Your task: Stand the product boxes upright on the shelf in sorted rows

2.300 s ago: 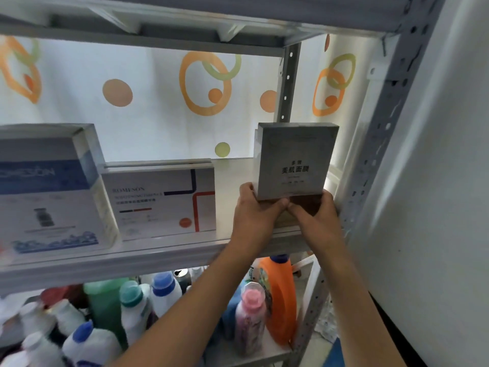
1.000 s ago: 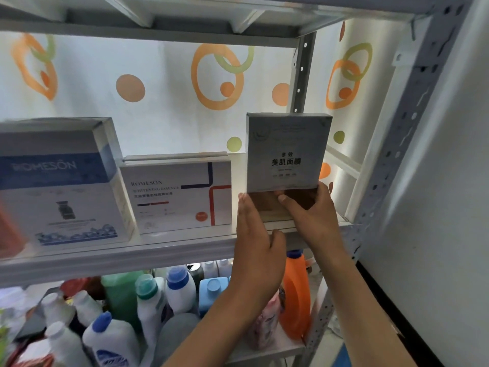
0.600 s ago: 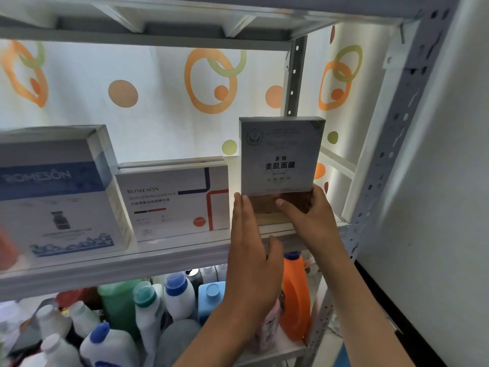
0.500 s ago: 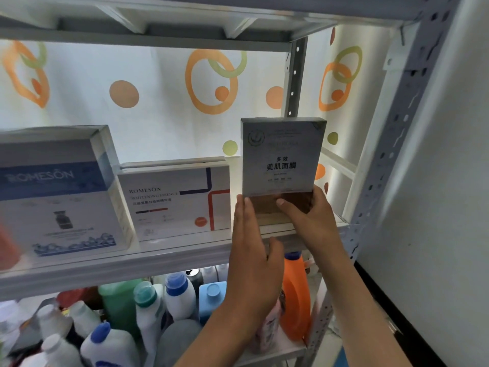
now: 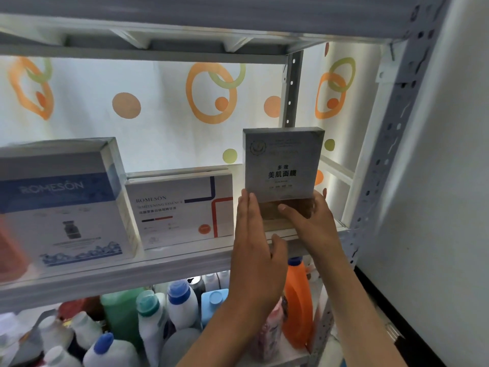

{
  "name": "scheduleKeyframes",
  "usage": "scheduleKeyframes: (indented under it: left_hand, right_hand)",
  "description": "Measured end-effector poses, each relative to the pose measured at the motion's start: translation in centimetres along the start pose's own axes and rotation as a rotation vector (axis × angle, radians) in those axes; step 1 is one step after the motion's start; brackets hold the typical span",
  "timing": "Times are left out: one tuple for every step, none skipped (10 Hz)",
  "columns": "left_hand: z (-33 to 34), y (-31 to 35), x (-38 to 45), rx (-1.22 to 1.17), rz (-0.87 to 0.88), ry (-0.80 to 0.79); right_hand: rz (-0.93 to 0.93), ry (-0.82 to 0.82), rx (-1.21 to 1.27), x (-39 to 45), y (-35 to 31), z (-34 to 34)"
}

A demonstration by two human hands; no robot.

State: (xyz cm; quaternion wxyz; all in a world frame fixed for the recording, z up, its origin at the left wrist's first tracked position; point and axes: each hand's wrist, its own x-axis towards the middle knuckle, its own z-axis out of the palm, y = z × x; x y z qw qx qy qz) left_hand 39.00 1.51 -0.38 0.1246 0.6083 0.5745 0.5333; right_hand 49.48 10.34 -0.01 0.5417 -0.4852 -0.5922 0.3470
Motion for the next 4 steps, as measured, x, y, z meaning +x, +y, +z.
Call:
scheduleKeyframes:
  left_hand:
    - [0.1,-0.1,0.0,-0.003,0.013,0.005]
    - [0.1,0.2,0.2,0.006,0.023,-0.005]
    - [-0.4,0.6,0.5,0.028,0.083,-0.002]
    - [-1.7,1.7,0.8,-0.018,0.195,0.018]
  right_hand:
    - [0.026,-0.005,0.031,-0.3,-0.6,0.0]
    - [0.050,0.055,-0.047,-1.0,-1.3,-0.1]
    - [-0.011,0.175,-0.017,-2.2,-3.0,-0.5]
    - [-0.180,0.299,0.068,-3.5,-5.1,-0.6]
